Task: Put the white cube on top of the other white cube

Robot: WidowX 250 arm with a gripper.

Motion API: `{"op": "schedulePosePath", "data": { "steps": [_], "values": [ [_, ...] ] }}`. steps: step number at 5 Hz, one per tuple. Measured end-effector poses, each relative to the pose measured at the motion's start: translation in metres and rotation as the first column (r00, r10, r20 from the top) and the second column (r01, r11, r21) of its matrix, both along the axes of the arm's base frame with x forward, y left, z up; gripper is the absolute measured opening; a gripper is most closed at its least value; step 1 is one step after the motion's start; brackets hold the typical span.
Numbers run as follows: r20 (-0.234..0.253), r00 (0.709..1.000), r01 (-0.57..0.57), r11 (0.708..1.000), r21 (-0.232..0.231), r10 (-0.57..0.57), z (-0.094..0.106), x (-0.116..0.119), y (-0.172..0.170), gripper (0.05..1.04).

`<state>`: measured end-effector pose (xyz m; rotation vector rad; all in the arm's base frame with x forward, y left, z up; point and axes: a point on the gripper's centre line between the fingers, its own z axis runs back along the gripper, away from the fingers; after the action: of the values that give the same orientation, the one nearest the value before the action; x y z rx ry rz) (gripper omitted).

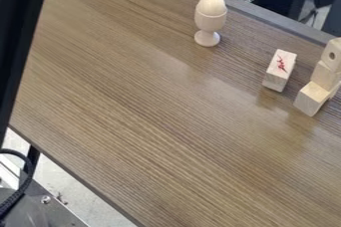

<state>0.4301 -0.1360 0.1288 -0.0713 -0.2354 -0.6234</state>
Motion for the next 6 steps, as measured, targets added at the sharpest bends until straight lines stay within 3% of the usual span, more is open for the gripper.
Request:
{"op": "schedulePosePath", "data": {
  "steps": [2,4,6],
  "values": [
    [0.005,0.999,-0.040,0.999,-0.007,0.040,0.001,-0.004,-0.009,1.001],
    [0.053,0.995,-0.087,0.996,-0.019,0.088,0.012,-0.008,-0.011,1.001],
    [0.041,0.992,-0.121,0.992,-0.041,0.123,0.009,-0.009,-0.014,1.001]
  ]
}}
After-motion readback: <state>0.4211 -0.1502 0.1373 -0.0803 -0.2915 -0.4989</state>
